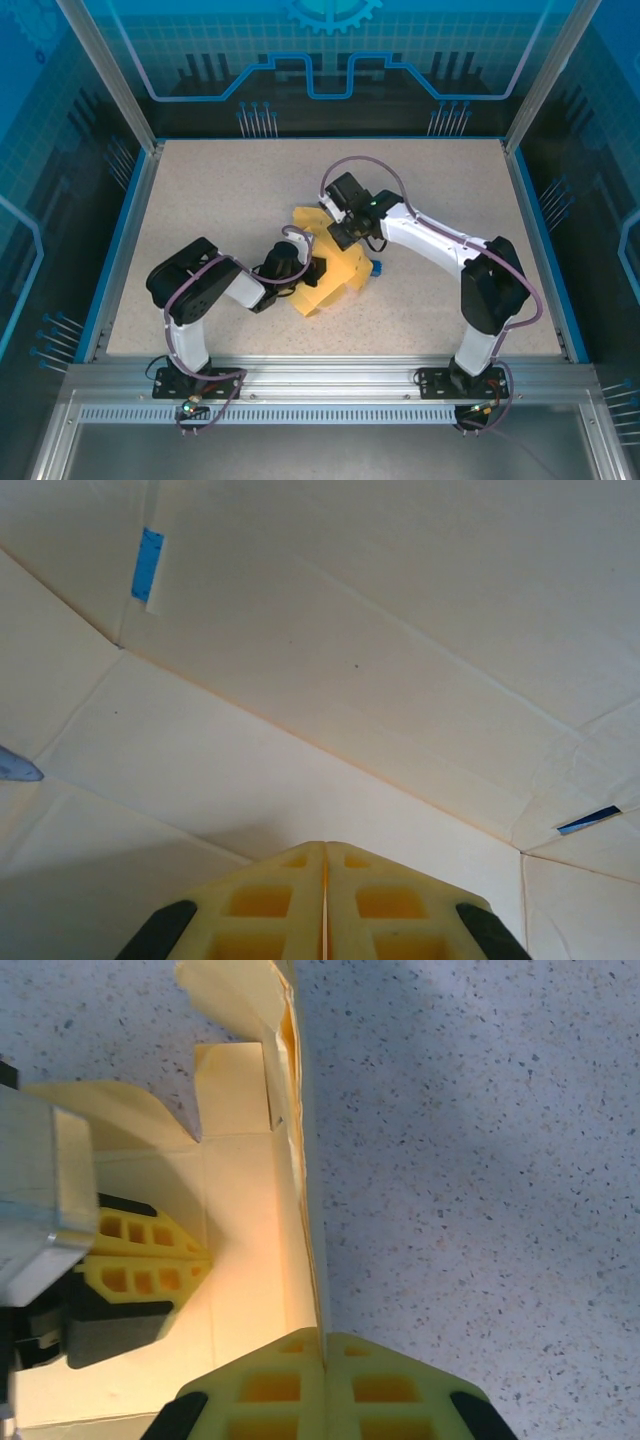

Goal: Fold the paper box

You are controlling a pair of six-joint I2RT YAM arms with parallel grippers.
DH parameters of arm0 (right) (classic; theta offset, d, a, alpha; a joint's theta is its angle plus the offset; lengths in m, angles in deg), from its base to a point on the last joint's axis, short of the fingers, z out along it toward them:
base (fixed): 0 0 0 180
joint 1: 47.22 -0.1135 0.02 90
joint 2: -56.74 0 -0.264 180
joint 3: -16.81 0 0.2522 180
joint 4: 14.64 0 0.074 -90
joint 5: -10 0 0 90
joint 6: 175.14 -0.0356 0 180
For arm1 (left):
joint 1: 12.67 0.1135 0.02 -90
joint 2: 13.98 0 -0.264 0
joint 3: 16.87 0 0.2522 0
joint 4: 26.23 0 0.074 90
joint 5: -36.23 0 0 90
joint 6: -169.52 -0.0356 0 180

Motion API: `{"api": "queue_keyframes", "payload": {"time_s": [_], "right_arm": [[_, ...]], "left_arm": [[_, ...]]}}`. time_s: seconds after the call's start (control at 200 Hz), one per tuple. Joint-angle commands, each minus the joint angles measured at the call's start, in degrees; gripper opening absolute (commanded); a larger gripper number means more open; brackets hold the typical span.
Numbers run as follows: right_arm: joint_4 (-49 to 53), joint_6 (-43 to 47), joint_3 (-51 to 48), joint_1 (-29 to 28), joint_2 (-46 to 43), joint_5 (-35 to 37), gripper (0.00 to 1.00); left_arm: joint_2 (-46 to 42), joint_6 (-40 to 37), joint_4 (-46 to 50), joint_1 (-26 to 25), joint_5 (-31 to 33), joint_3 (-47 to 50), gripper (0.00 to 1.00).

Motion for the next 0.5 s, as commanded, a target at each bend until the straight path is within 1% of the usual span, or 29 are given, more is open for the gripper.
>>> {"api": "queue_keyframes", "payload": {"time_s": [0.0,0.11,0.275,0.37,0.495], "right_arm": [[-1.27,-3.01,-1.00,-2.82,2.16,-3.57,0.00],[-1.45,-2.96,-1.20,-3.57,3.06,-2.36,0.00],[-2.02,-0.05,-1.18,-3.25,1.59,2.16,0.00],[-2.52,2.13,-1.22,-2.22,-0.05,4.12,0.00],[-2.98,5.49,-1.42,-0.30,-2.20,2.75,0.00]], "left_arm": [[2.04,0.55,1.61,-0.33,-1.29,0.96,0.09],[1.53,0.63,1.29,-0.33,-1.13,1.40,0.10],[-0.22,0.78,0.99,-0.33,-0.46,2.36,0.12],[-2.35,0.88,0.59,-0.24,0.23,3.26,0.16],[-6.56,0.86,0.70,0.09,0.37,4.71,0.24]]}}
